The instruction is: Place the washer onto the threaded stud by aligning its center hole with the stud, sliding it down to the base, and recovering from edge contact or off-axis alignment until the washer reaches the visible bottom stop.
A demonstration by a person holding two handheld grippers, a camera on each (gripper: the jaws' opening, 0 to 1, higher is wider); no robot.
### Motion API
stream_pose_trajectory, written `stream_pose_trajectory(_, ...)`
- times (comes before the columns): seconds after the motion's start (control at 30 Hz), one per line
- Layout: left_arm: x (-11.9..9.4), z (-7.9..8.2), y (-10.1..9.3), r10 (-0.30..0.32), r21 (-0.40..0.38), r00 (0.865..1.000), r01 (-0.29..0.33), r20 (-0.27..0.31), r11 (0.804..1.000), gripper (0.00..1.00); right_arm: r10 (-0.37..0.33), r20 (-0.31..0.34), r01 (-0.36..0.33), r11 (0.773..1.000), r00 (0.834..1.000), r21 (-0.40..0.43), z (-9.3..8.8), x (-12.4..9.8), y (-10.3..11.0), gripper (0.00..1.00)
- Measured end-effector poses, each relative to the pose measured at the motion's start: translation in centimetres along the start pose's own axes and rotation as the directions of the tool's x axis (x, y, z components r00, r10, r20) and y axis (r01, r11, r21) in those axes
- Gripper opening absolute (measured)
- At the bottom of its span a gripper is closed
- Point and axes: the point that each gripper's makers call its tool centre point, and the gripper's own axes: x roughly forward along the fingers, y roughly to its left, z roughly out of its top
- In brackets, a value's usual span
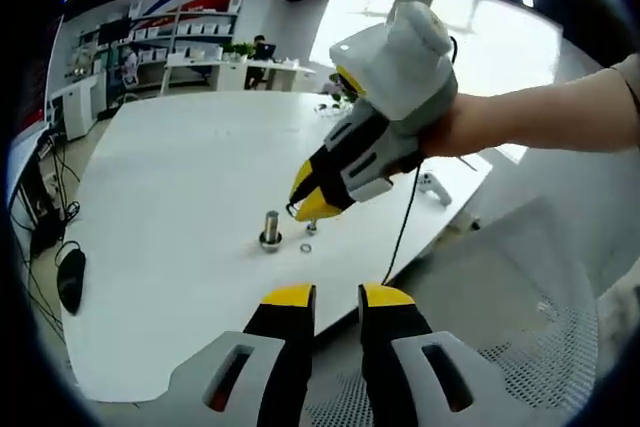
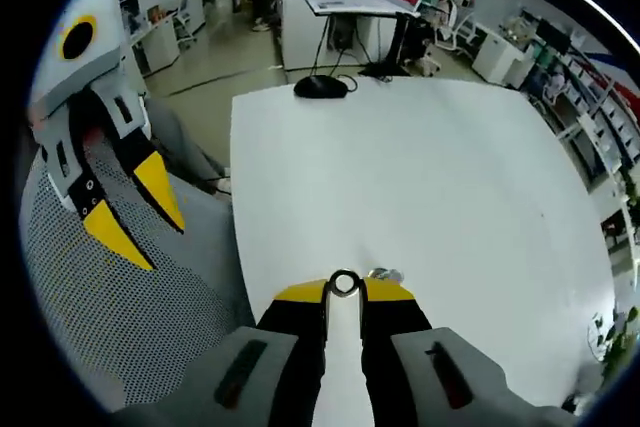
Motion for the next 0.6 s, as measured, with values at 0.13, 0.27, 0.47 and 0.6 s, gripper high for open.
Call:
stream_pose_trajectory(0.13,0.0,0.1,-0.1,-0.003,-0.001,1.0,0.003,0.005,1.0,0.15,-0.03,0.003,0.03,0.999,1.0,0.04,-1.5,-1.5,-0.9,0.13)
stream_pose_trajectory(0.27,0.1,0.0,-0.2,-0.011,0.002,1.0,0.011,-0.004,1.0,0.14,-0.045,-0.009,0.046,0.996,0.999,0.071,-3.6,-2.4,-1.3,0.13)
stream_pose_trajectory(0.47,0.1,-0.1,-0.1,-0.007,0.004,1.0,0.007,-0.009,1.0,0.14,-0.054,-0.031,0.057,0.994,0.998,0.095,-6.4,-3.2,-1.8,0.13)
stream_pose_trajectory(0.6,0.0,0.0,0.2,0.011,-0.008,1.0,-0.011,-0.002,1.0,0.15,-0.056,-0.039,0.059,0.993,0.998,0.098,-7.4,-3.9,-2.2,0.13)
